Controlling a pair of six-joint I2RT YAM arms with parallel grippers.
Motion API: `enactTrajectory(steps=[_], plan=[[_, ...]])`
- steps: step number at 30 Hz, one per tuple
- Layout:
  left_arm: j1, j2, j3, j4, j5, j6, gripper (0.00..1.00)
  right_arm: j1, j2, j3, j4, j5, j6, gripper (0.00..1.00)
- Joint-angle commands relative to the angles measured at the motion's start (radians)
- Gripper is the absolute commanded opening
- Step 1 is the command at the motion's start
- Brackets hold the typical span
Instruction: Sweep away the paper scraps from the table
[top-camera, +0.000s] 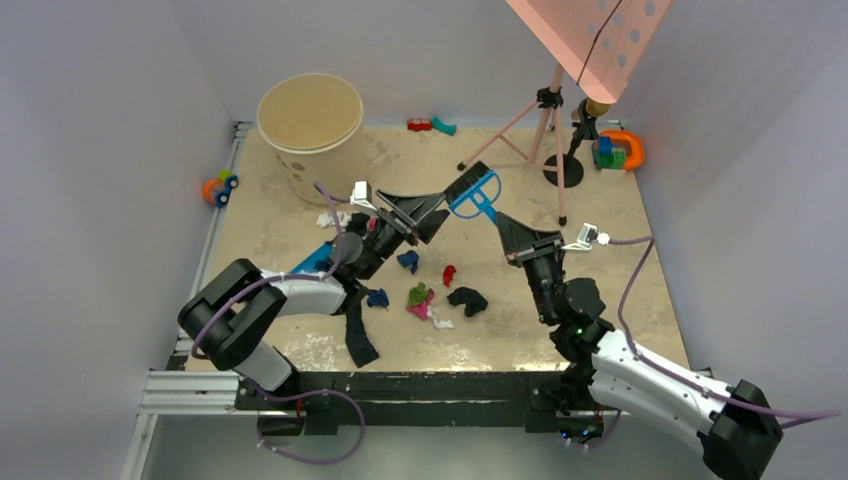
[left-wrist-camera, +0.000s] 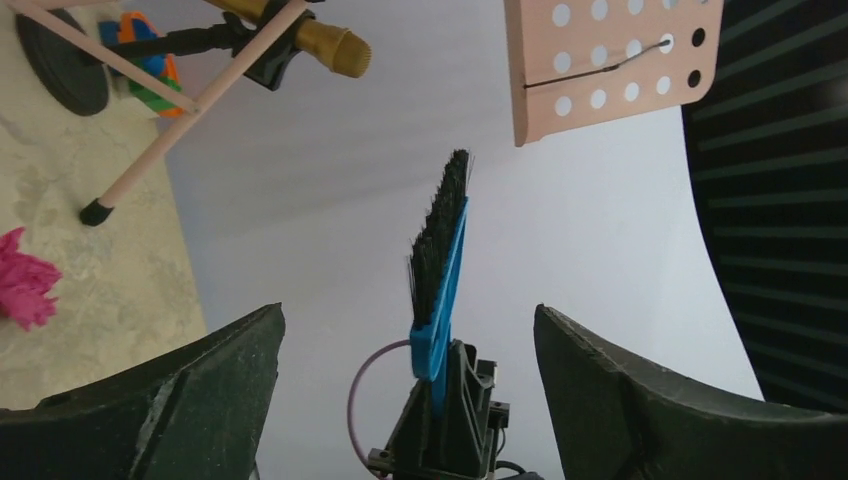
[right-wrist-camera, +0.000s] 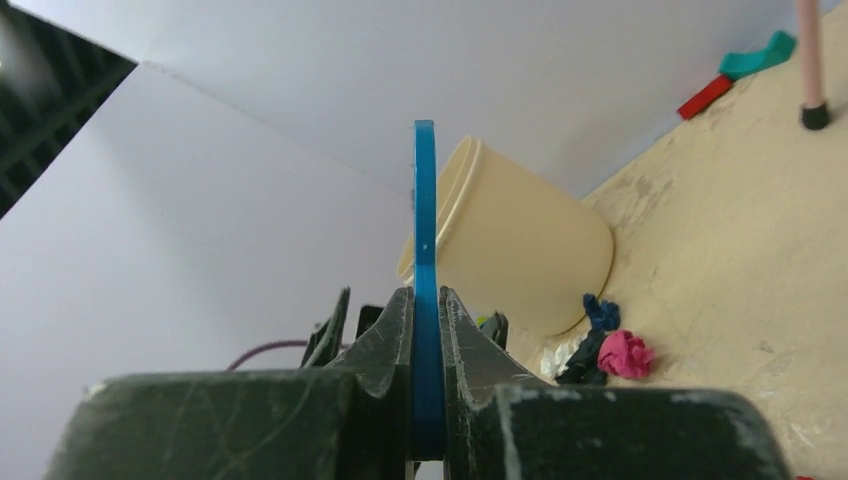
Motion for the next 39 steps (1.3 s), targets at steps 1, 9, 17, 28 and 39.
enactTrajectory(steps=[1, 9, 17, 28, 39], plan=[[0.061, -0.037, -0.070, 0.004, 0.093, -0.048, 1.00, -0.006, -0.133, 0.024, -0.260, 0.153, 0.054, 0.00], [0.218, -0.348, -0.201, -0.502, 0.272, 0.137, 1.00, -0.013, -0.160, 0.234, -0.853, 0.207, -0.157, 0.00], [0.205, -0.723, 0.183, -1.998, -0.112, 0.597, 1.00, -0.014, 0.127, 0.562, -1.330, 0.244, -0.335, 0.00], [0.208, -0.775, 0.085, -2.186, -0.222, 0.410, 0.98, -0.013, 0.407, 0.705, -1.536, 0.198, -0.437, 0.00], [0.202, -0.469, 0.074, -2.050, -0.288, 0.213, 0.87, -0.014, 0.350, 0.612, -1.415, 0.068, -0.510, 0.00]])
